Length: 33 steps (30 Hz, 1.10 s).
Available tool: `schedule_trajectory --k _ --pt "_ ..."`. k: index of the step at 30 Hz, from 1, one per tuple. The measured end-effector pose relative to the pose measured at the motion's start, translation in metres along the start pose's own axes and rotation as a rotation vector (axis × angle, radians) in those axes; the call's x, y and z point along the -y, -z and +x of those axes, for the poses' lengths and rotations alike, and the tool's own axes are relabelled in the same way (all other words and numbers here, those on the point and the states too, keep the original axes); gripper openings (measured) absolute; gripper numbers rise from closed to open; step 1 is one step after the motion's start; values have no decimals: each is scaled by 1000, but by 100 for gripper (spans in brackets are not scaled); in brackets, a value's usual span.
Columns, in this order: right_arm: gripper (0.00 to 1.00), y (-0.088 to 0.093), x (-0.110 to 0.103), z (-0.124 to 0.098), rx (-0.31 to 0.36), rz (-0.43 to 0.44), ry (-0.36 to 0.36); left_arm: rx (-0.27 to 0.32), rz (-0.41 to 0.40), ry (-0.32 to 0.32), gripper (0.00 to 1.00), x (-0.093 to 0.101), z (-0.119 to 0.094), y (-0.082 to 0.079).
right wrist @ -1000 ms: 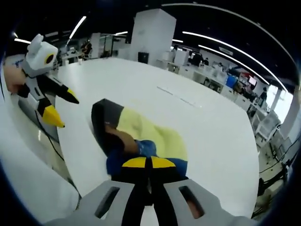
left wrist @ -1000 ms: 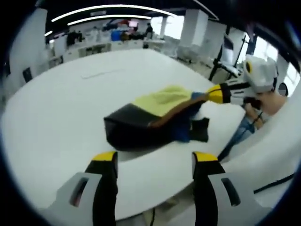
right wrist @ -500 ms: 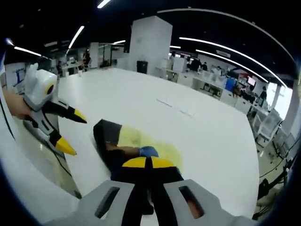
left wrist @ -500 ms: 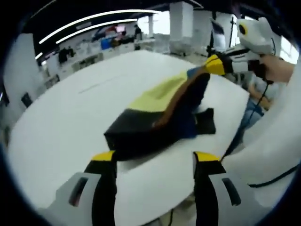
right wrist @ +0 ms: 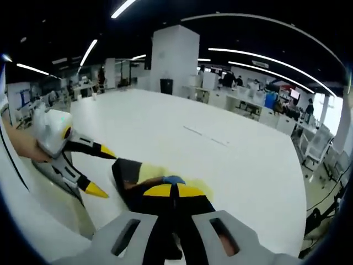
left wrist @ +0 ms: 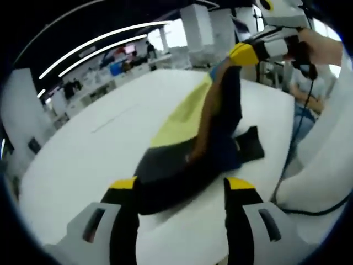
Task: Fold the garment on the visible template until the final outline fits inside the template.
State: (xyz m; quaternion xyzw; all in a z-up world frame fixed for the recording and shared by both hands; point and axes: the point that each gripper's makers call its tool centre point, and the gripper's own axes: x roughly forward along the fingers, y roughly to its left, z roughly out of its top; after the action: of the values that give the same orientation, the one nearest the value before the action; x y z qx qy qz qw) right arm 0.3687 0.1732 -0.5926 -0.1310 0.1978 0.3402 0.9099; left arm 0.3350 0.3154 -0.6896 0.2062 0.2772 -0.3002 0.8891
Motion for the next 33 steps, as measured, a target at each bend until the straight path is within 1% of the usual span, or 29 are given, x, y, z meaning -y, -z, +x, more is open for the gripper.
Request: schedule_trajectory --k 2,3,5,7,8,12,15,18,24,29,33 --pt "2 -1 0 0 0 6 -1 -1 34 -12 56 0 2 -2" --pt "2 -1 0 0 0 7 0 8 86 -30 54 -3 3 -6" --pt "2 -1 1 0 1 11 2 26 133 -33 51 -1 3 -12" --pt "2 -2 1 -1 3 19 3 15 169 -37 49 1 5 -12" --pt "2 -2 2 -1 5 25 2 8 201 -37 49 2 7 -11" --pt "2 -2 3 -1 6 32 2 -4 201 -22 46 5 15 -5" --pt "2 -3 3 -1 9 39 3 -11 203 -26 44 3 18 -3" --pt "2 -4 3 -1 7 39 3 -7 187 -21 42 2 19 -6" --pt "2 -8 1 -2 15 42 -1 8 193 -24 36 -2 23 -12" --pt "2 -10 1 -3 21 44 1 12 193 -18 28 -1 25 -13" --pt "2 -8 1 -4 17 48 3 15 197 -18 20 -1 24 -14"
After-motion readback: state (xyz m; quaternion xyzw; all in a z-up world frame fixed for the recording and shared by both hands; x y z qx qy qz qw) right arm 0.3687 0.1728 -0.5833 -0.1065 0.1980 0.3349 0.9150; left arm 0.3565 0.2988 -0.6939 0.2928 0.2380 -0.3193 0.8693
